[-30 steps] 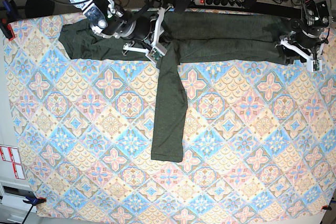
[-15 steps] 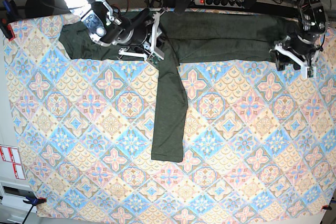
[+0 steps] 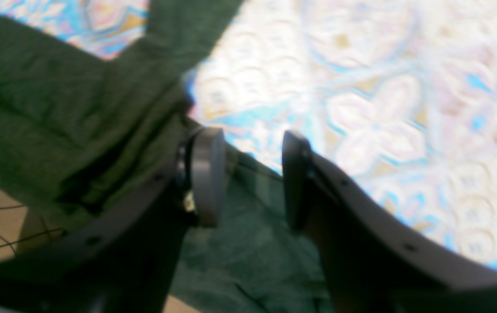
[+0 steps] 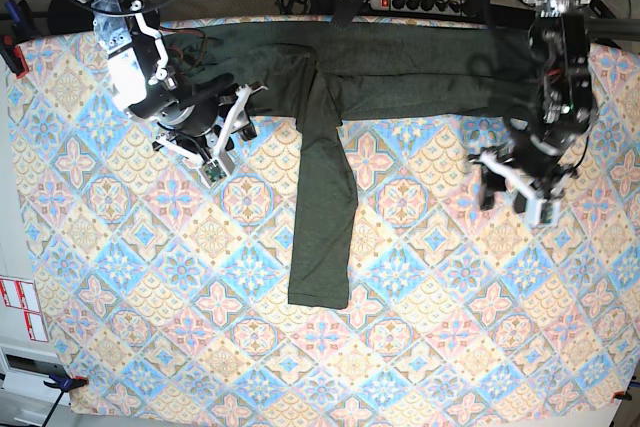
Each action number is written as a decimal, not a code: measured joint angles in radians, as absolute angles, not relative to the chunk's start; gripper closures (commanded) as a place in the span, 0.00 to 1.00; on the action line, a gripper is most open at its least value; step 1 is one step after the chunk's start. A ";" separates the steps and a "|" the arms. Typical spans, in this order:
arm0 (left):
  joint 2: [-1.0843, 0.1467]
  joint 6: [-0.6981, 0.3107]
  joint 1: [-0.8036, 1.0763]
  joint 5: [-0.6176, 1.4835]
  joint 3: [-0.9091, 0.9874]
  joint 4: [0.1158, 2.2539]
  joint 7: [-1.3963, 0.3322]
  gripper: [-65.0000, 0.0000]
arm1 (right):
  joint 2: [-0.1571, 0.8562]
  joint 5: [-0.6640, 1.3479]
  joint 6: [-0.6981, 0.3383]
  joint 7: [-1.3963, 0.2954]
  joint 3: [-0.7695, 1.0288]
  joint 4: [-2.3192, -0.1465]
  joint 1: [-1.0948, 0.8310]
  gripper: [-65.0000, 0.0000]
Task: Fold the T-shirt properly
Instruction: 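Reach the left gripper to the other sleeve's cuff and grasp it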
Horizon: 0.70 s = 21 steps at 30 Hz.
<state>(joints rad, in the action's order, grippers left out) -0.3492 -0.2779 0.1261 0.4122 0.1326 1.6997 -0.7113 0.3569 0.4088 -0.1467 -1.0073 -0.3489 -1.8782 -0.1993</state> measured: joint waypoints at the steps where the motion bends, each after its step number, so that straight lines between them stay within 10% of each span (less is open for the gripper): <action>1: -0.348 -0.286 0.099 0.415 0.091 1.700 -0.710 0.43 | 0.355 0.416 -0.149 -1.008 -0.339 -1.878 -0.200 0.65; 21: -0.083 -0.281 -0.286 0.290 -0.105 1.126 -0.704 0.42 | 0.355 0.420 -0.150 -1.011 -0.216 -1.880 -0.219 0.65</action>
